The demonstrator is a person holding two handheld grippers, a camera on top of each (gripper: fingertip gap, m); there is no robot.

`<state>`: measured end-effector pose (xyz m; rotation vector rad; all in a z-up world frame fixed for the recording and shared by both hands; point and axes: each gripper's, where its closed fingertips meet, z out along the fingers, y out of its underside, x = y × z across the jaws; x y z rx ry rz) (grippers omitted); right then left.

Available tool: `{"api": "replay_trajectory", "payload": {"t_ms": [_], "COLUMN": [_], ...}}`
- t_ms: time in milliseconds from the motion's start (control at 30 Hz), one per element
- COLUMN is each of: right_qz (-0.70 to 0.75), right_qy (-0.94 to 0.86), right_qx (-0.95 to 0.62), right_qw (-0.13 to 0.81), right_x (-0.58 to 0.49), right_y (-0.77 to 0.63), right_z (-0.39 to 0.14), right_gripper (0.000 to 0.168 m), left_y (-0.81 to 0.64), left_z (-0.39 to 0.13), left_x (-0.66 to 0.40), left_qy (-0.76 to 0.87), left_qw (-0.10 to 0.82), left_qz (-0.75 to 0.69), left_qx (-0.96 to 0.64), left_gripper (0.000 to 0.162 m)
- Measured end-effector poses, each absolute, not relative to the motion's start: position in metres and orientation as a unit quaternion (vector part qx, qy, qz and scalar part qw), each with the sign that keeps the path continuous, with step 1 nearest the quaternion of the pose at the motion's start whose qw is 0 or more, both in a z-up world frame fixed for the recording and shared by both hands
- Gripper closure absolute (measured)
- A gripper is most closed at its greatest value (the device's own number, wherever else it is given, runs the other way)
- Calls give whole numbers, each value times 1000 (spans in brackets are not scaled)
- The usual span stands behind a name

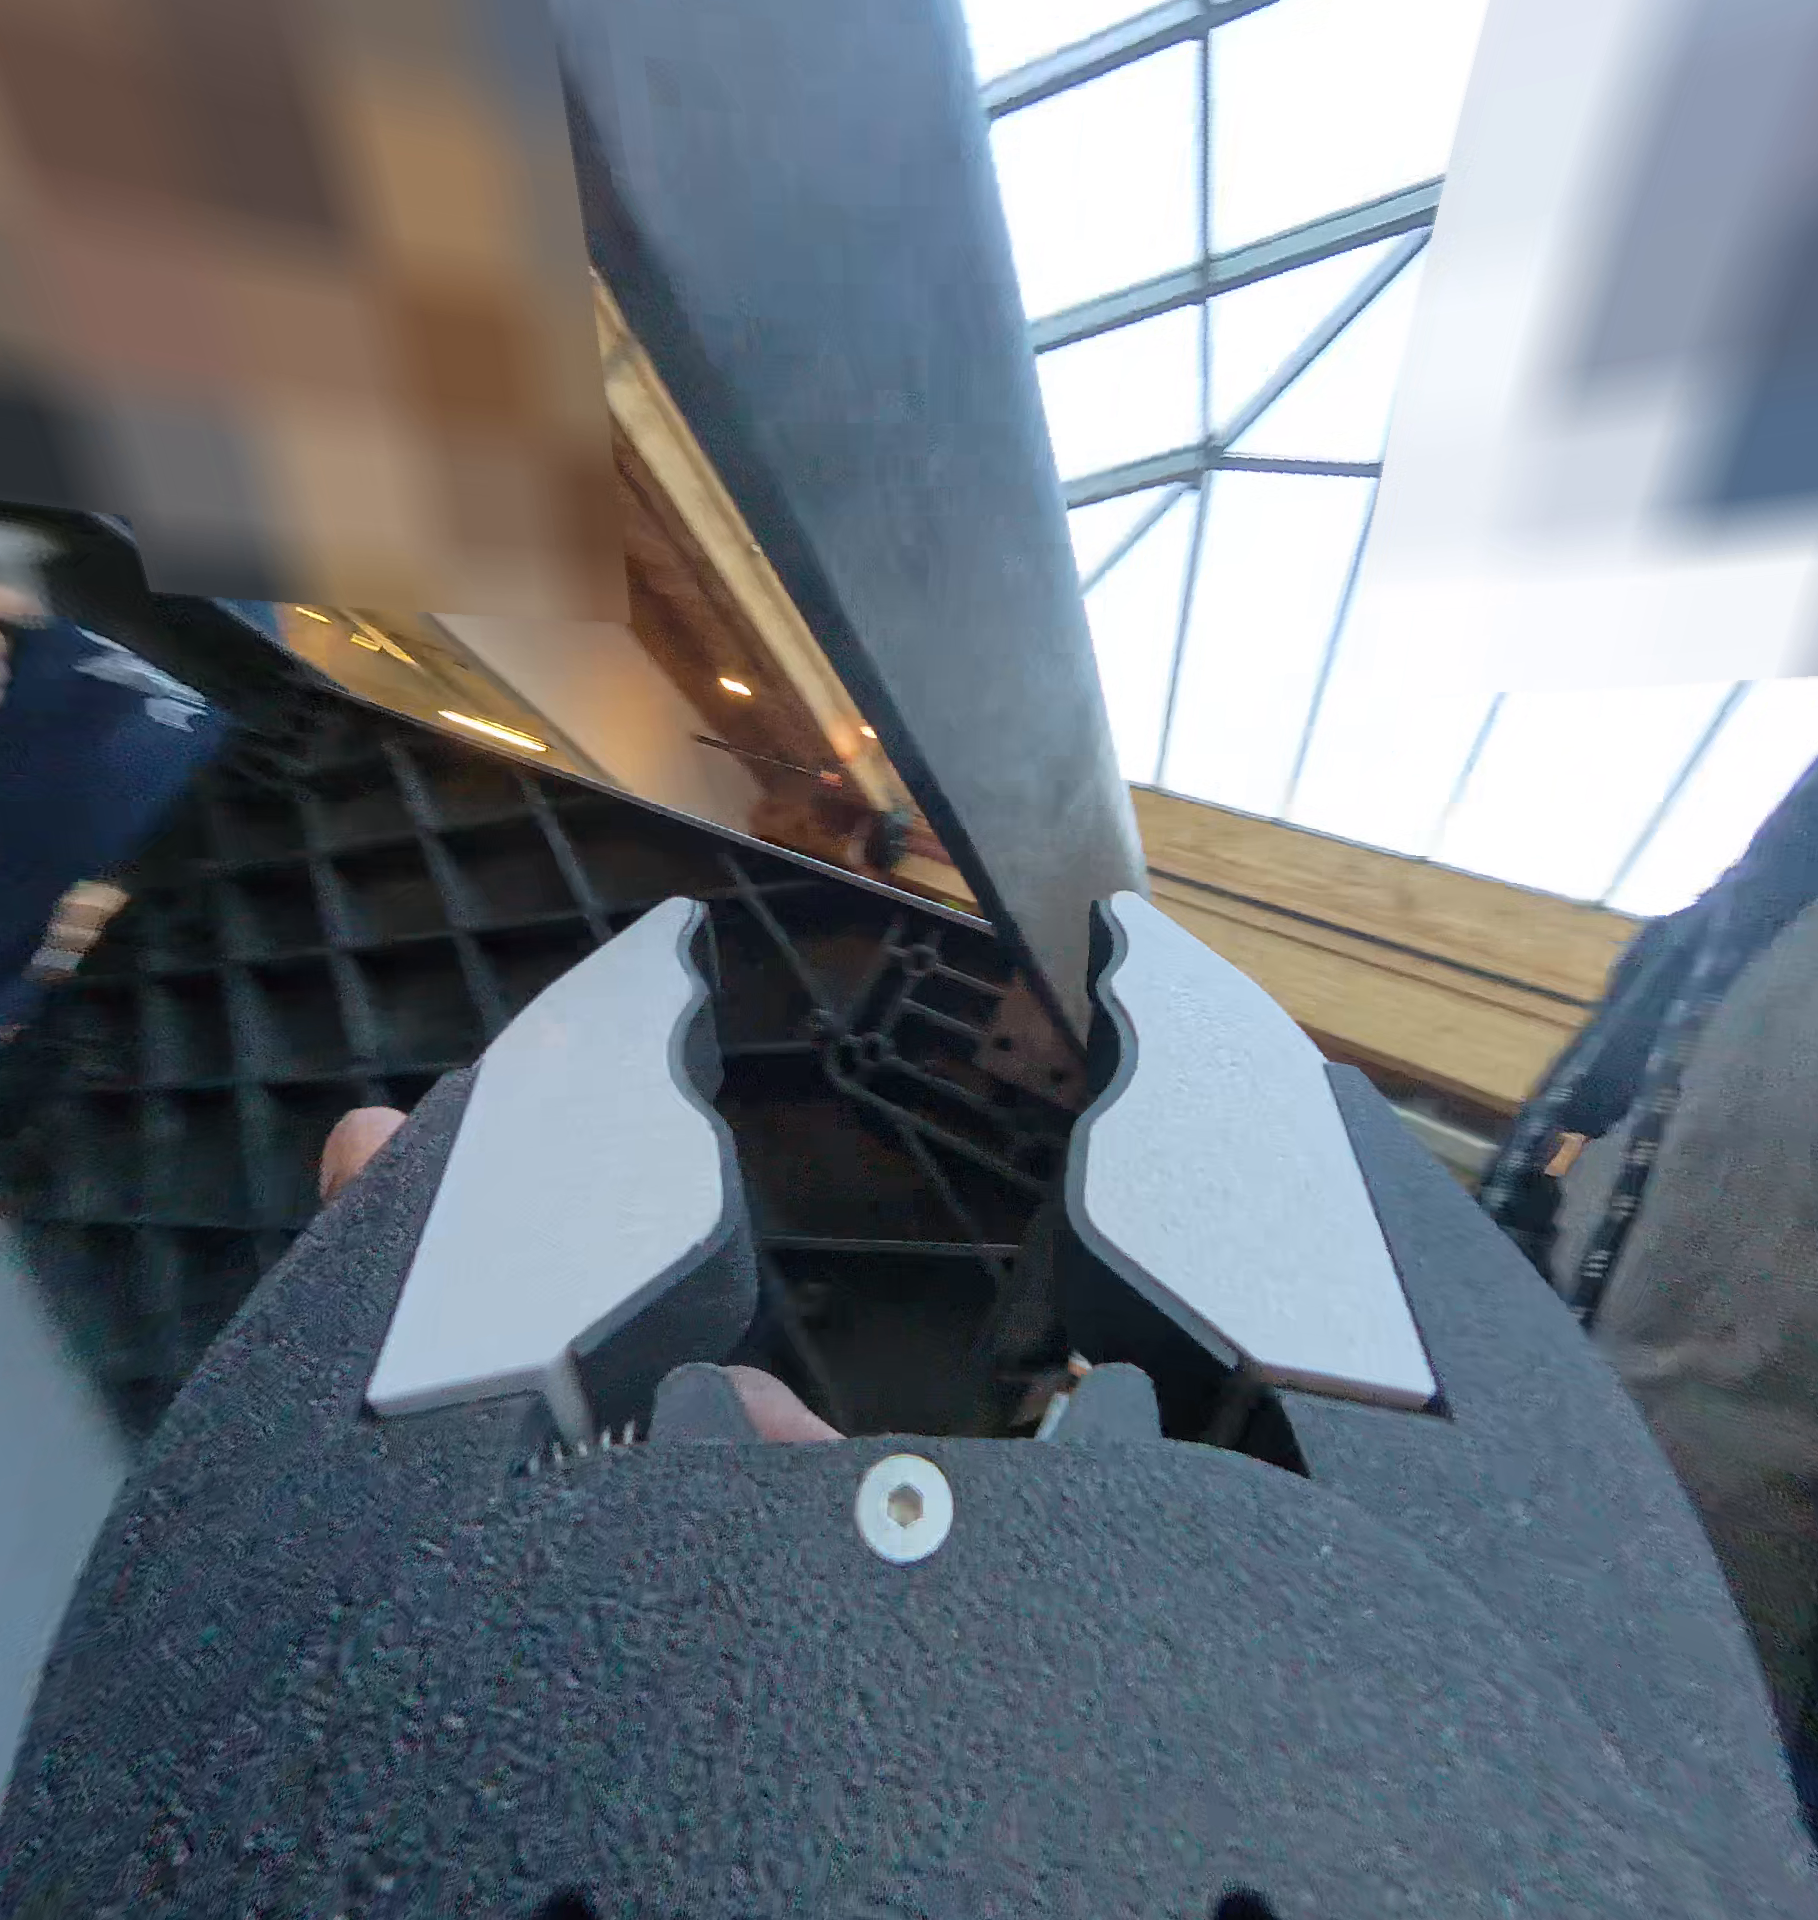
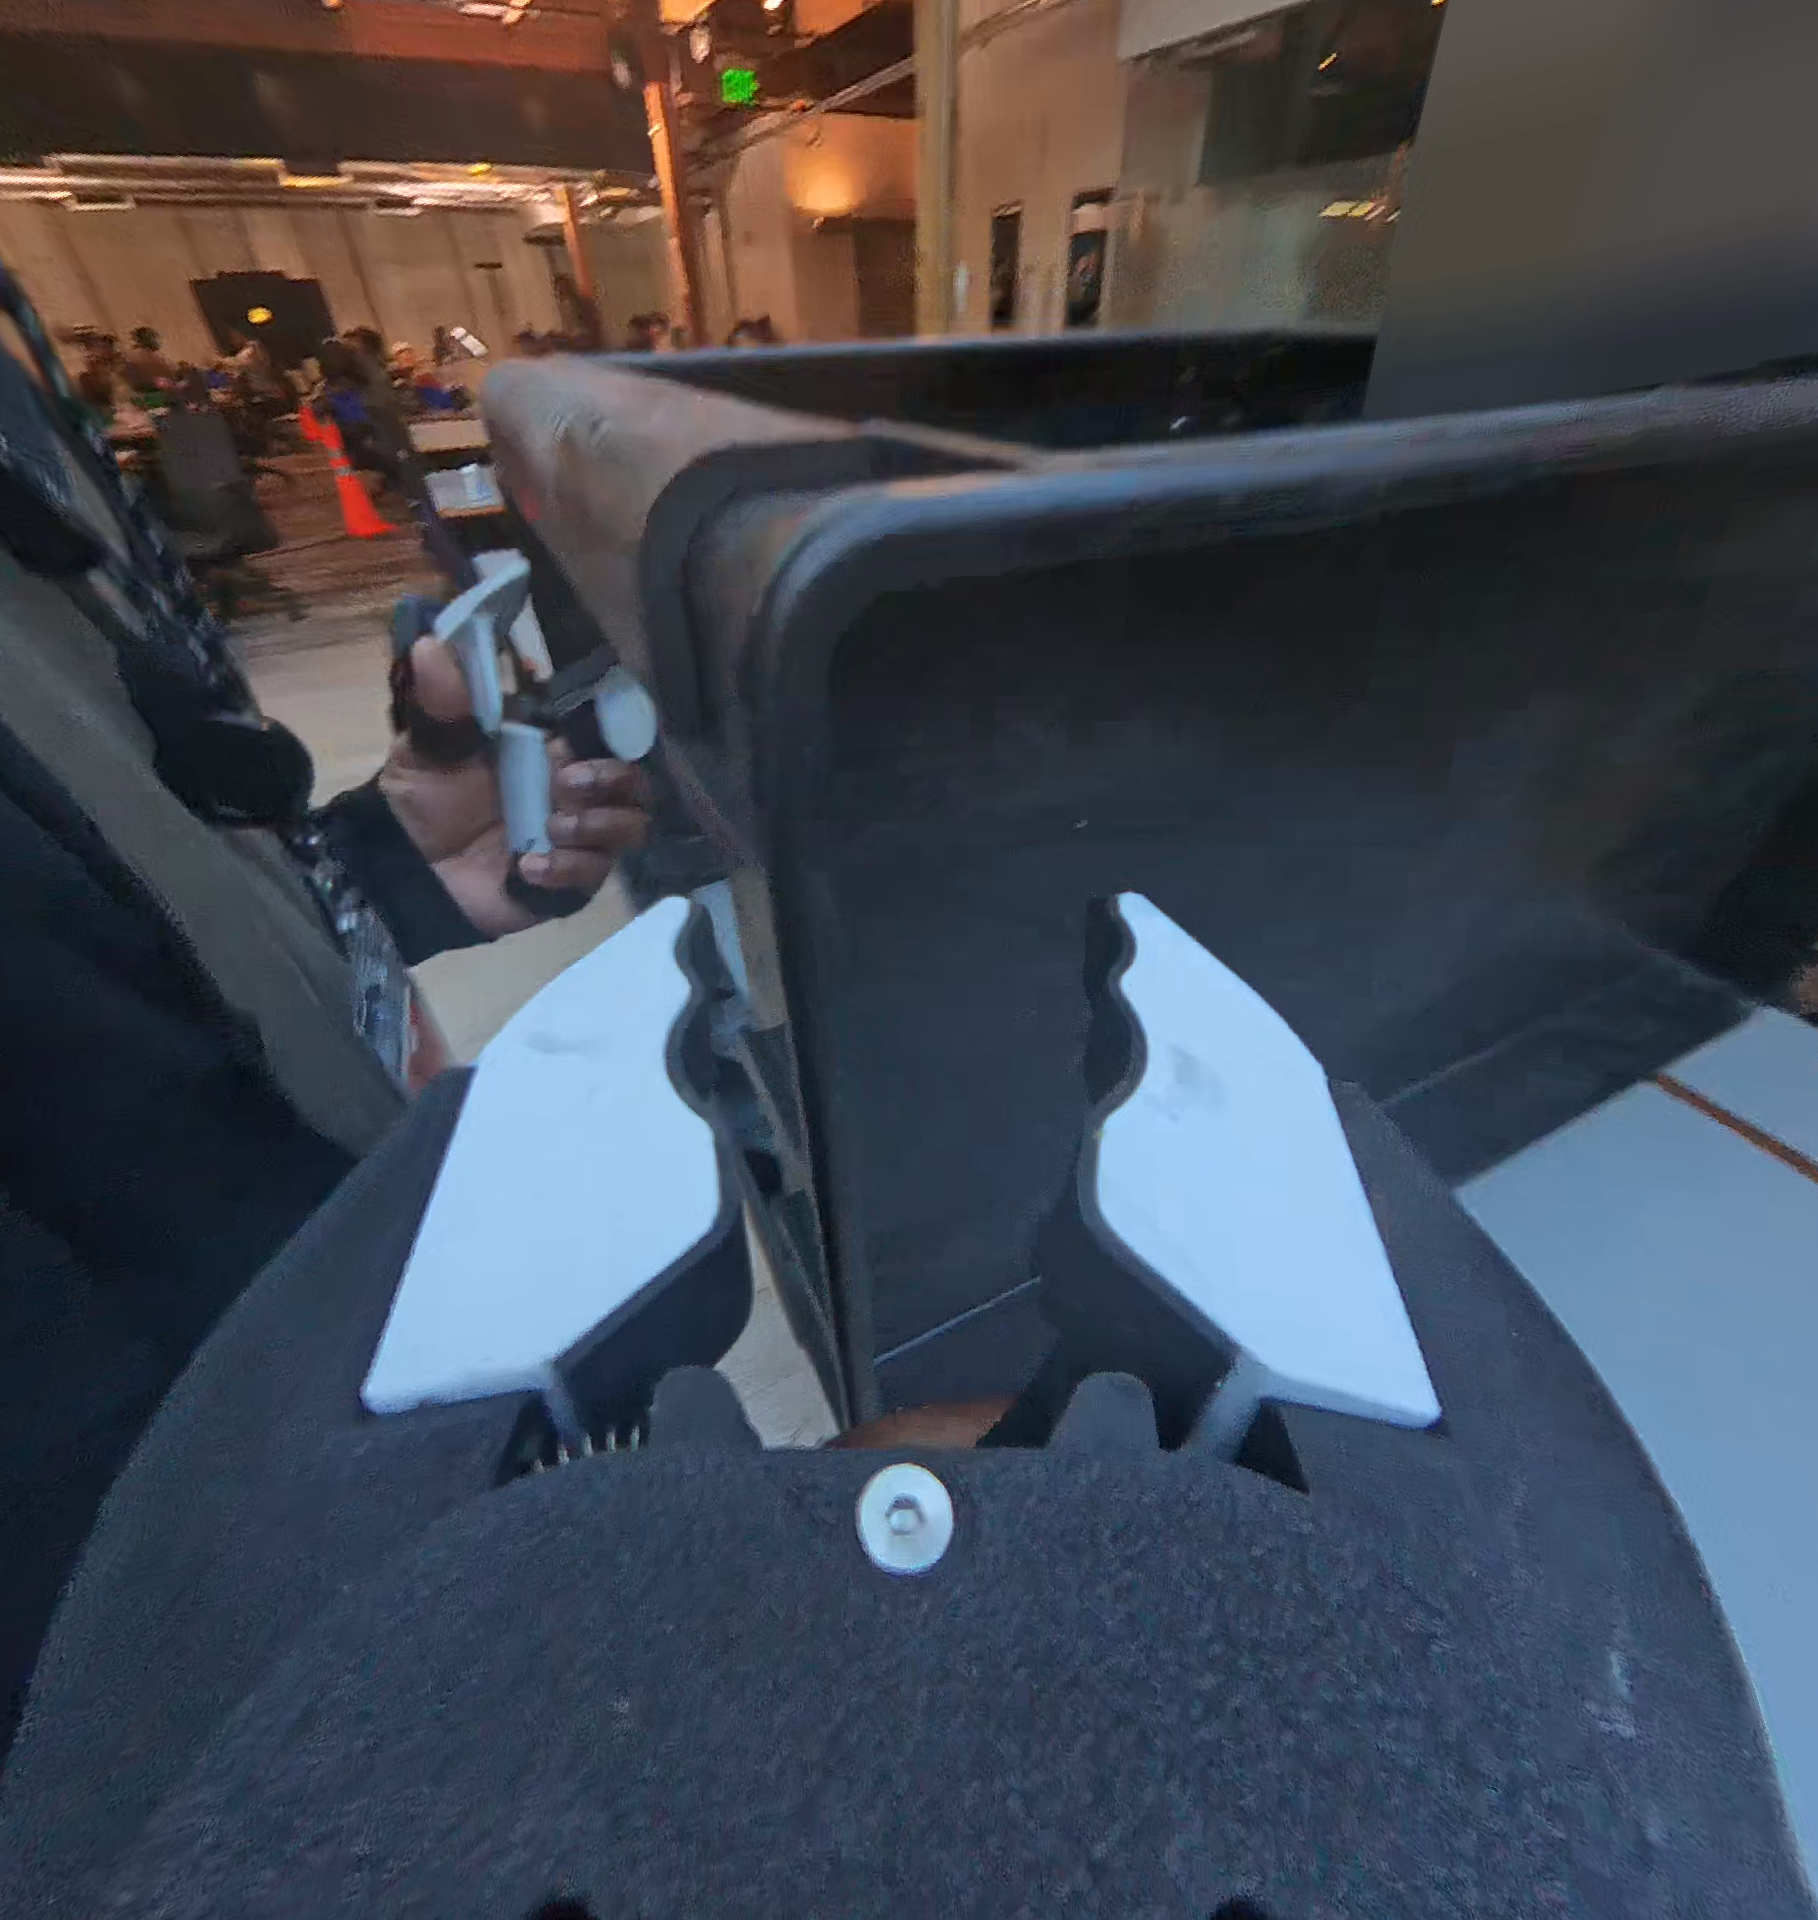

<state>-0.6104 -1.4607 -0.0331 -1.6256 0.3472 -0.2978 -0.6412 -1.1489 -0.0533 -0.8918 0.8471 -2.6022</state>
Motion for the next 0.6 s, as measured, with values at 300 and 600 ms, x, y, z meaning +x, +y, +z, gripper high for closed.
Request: {"api": "replay_trajectory", "payload": {"t_ms": [300, 600], "right_qz": [-256, -364], "right_qy": [177, 177], "right_qx": [-662, -650], "right_qw": [682, 643], "right_x": [-592, -595], "right_y": [-1515, -1565], "right_z": [27, 70], "right_gripper": [98, 98], "left_y": [-1031, -970], "left_z": [-48, -25], "left_x": [-659, -693], "left_qy": [281, 278], "left_qw": [418, 547], "left_qz": [-765, -673], "left_qx": [-402, -413], "left_gripper": [87, 82]}}
